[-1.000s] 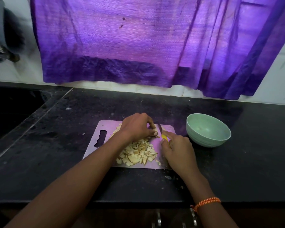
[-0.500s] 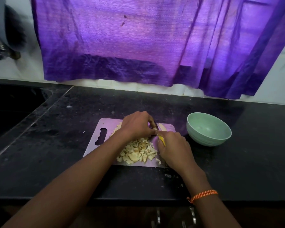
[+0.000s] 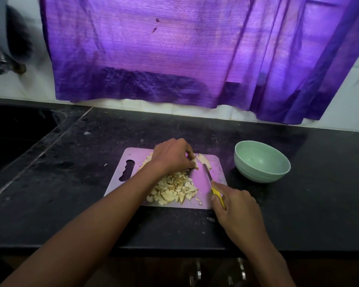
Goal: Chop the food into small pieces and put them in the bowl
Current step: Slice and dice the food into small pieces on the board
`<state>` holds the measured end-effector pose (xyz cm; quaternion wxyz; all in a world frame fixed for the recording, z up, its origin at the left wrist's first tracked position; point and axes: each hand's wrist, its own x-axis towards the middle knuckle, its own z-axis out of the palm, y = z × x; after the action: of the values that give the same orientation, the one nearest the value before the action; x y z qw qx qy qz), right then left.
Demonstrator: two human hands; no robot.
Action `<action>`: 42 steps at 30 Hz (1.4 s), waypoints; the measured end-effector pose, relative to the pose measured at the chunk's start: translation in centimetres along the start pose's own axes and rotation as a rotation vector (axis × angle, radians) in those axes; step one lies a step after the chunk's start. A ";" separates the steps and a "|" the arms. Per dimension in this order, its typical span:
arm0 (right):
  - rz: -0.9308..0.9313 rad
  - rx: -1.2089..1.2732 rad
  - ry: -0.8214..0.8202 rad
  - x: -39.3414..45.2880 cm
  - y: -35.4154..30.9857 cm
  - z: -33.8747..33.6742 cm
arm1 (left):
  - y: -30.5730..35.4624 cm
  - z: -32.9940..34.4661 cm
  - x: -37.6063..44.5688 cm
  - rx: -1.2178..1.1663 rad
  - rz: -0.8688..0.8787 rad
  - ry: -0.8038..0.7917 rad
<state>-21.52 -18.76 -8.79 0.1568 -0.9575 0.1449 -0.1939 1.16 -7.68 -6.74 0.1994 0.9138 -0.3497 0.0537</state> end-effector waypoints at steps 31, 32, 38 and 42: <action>-0.004 -0.016 0.051 4.6 -2.7 1.1 | -0.2 -0.1 0.0 -0.087 -0.012 -0.026; -0.010 -0.013 0.054 4.6 -2.7 1.1 | -0.2 -0.1 -0.1 -0.088 -0.013 -0.028; -0.022 -0.050 0.014 4.7 -2.9 1.1 | -0.2 -0.2 -0.3 -0.074 -0.012 -0.017; -0.044 -0.051 0.009 5.0 -2.9 1.5 | 0.1 -0.2 -0.3 -0.047 -0.020 -0.010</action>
<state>-15.90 -17.46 -7.43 0.1273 -0.9633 0.1294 -0.1980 0.86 -7.46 -6.55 0.2196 0.9126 -0.3427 0.0392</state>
